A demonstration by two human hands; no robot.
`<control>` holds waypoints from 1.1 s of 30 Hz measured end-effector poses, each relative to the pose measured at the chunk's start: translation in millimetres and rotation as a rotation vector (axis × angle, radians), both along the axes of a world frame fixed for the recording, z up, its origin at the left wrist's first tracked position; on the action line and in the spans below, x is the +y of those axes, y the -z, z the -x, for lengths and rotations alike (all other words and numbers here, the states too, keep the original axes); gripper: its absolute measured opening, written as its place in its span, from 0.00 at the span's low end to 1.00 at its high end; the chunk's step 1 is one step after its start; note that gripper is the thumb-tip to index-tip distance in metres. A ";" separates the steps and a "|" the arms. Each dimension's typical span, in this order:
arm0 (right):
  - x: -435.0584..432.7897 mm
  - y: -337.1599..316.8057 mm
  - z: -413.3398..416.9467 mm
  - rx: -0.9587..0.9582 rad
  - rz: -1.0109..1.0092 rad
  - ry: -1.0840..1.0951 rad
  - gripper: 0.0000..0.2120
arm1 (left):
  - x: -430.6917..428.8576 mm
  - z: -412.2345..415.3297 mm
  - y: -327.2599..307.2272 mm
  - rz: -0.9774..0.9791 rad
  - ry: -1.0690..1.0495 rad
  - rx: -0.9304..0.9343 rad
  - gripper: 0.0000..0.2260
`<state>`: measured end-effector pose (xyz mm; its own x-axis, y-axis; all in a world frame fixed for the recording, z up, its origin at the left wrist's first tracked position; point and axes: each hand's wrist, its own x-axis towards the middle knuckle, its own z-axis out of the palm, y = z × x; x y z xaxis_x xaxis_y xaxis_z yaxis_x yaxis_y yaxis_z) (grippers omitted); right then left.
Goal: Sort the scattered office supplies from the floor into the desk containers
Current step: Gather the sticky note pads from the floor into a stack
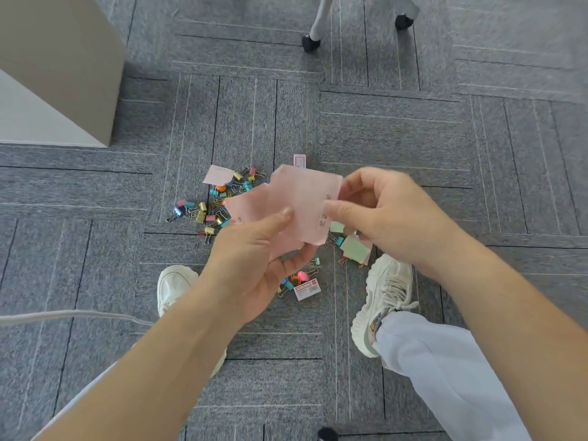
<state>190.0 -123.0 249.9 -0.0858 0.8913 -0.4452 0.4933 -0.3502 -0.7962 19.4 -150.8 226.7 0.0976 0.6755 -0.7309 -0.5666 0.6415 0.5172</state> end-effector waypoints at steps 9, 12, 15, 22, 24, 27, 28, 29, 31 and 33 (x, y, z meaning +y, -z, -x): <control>4.4 -7.3 -3.7 0.053 -0.075 0.092 0.08 | 4.1 2.1 -1.7 0.058 0.066 -0.109 0.11; 8.8 -15.8 -17.4 0.134 -0.126 0.064 0.10 | 5.0 7.9 -0.6 0.108 0.169 -0.246 0.23; 6.8 -17.3 -25.2 0.147 -0.049 -0.144 0.11 | 4.5 9.0 0.2 0.126 0.323 -0.338 0.33; 0.9 -10.5 -18.1 0.056 -0.104 -0.330 0.06 | -3.0 -0.7 -1.6 0.085 0.511 -0.359 0.25; 0.7 -12.1 -18.3 0.083 -0.100 -0.315 0.07 | -2.5 -2.3 -2.1 0.093 0.508 -0.353 0.27; 1.0 -13.0 -21.5 0.098 -0.118 -0.292 0.09 | -2.6 -3.0 -1.4 0.082 0.476 -0.342 0.32; 1.7 -13.2 -23.0 0.116 -0.129 -0.275 0.09 | -2.6 -3.4 -2.1 0.073 0.467 -0.337 0.32; 2.6 -13.3 -24.6 0.138 -0.138 -0.255 0.09 | -2.6 -3.7 -2.0 0.065 0.457 -0.329 0.30; 4.4 -12.6 -26.4 0.155 -0.170 -0.225 0.08 | -2.7 -3.8 -2.2 0.059 0.431 -0.317 0.26; 5.3 -11.3 -25.8 0.151 -0.208 -0.228 0.08 | -2.5 -2.6 -2.1 0.066 0.404 -0.311 0.25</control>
<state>215.8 -117.8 261.2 -0.3444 0.9120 -0.2227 0.4112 -0.0667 -0.9091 22.0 -153.3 228.8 0.5606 0.4927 -0.6656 -0.3873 0.8664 0.3152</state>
